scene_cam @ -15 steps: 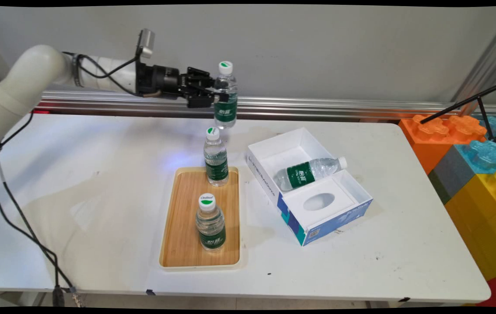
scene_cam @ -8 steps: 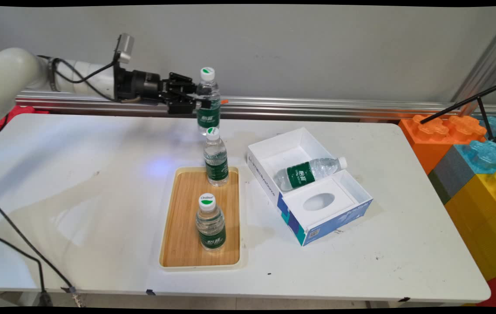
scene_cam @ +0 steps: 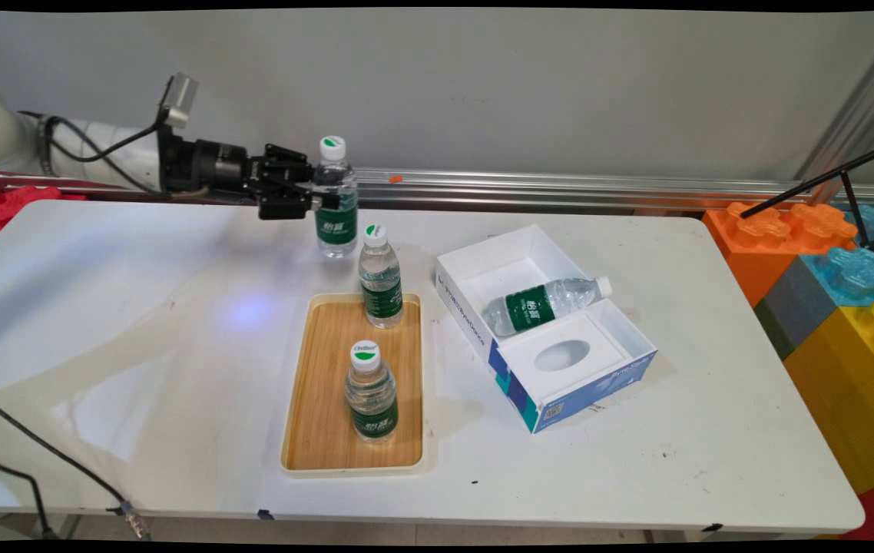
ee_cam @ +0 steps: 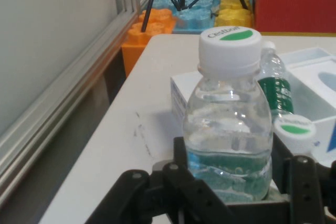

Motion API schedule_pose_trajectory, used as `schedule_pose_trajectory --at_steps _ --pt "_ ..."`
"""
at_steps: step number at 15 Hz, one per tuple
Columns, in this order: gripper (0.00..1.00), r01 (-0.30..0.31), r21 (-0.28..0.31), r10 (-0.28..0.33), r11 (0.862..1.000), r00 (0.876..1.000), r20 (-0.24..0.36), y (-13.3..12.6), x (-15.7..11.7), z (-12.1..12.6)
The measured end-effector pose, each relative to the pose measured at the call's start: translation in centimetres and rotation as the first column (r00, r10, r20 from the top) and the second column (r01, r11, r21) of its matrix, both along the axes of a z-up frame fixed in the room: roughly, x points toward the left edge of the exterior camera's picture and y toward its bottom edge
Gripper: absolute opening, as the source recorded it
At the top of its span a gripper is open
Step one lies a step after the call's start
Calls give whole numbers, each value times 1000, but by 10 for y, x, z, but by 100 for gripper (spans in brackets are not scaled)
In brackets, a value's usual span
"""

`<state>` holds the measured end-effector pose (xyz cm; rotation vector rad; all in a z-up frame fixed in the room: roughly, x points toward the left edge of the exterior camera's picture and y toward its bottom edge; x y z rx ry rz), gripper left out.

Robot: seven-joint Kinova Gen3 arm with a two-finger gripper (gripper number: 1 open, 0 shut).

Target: Place the picked object on the tray

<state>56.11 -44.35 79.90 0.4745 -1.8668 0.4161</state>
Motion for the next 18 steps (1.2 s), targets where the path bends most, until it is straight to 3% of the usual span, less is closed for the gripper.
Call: schedule_pose_trajectory --at_steps 6,18 --pt "0 -4 30 5 1000 1000 -9 27 7 -10" --pt "0 -22 76 25 997 999 -35 51 -4 -35"
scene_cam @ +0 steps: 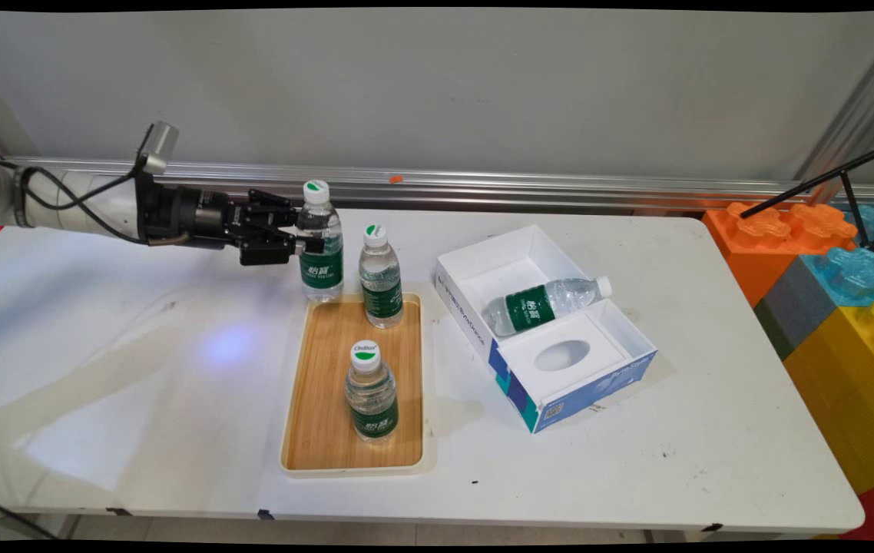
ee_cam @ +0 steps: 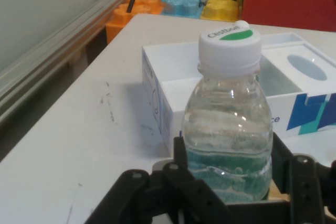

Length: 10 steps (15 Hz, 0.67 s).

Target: Place the picked object on the tray

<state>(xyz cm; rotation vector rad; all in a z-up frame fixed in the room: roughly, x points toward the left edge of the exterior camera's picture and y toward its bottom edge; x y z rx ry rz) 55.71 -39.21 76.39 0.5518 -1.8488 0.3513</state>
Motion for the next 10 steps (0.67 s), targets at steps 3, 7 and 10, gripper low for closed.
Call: schedule_pose_trajectory --at_steps 3,7,10 --pt "0 -2 5 2 1000 1000 2 4 0 -8" --pt "0 1 13 -1 1000 1000 8 12 1 -18" --pt "0 4 16 -4 1000 1000 8 16 0 -25"
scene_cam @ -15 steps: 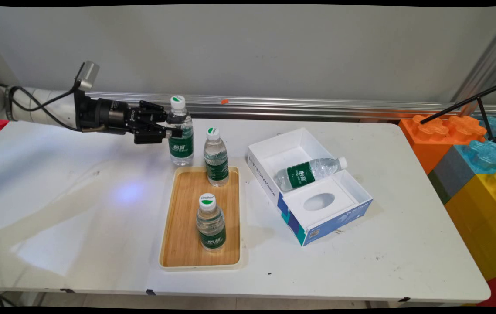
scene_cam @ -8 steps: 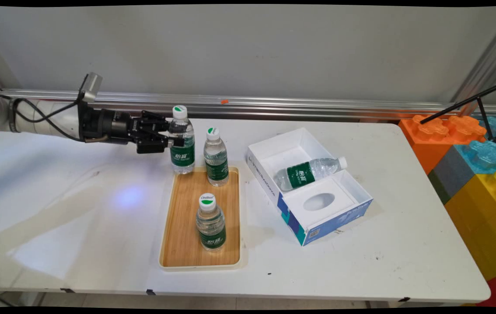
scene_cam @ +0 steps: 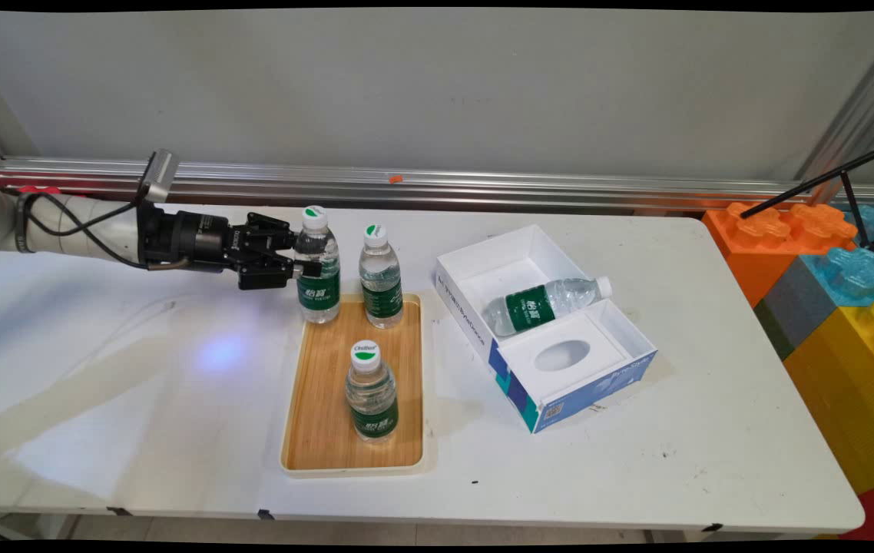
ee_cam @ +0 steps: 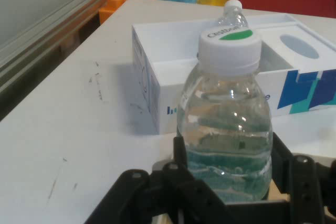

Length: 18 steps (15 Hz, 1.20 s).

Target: Place the picked object on the tray

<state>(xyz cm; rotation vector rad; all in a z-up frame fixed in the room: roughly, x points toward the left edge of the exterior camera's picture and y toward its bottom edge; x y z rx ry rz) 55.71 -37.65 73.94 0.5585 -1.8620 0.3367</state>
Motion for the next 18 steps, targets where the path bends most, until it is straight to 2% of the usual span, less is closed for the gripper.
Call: schedule_pose_trajectory --at_steps 18 --pt "0 -3 -8 3 1000 1000 8 -3 -1 -23"
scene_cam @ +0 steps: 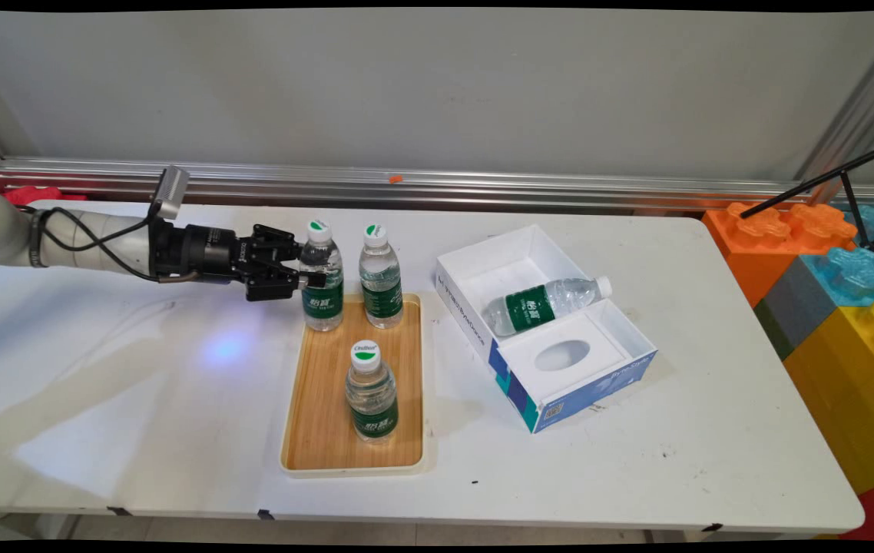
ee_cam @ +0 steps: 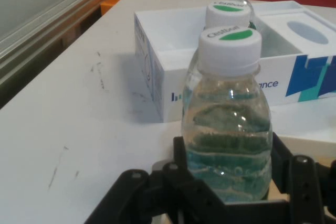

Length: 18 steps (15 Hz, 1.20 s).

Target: Place the picked object on the tray

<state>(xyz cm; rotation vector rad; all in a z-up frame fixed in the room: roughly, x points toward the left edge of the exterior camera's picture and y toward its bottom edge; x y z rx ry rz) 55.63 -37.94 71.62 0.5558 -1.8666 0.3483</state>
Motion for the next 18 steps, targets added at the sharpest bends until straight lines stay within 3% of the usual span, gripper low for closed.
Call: schedule_pose_trajectory --at_steps 14,15,18 --pt "0 9 -22 -9 1000 1000 22 -5 4 -15" --pt "100 10 -23 -10 1000 1000 24 -5 5 -16" --pt "100 15 -23 -14 1000 1000 27 -5 6 -18"
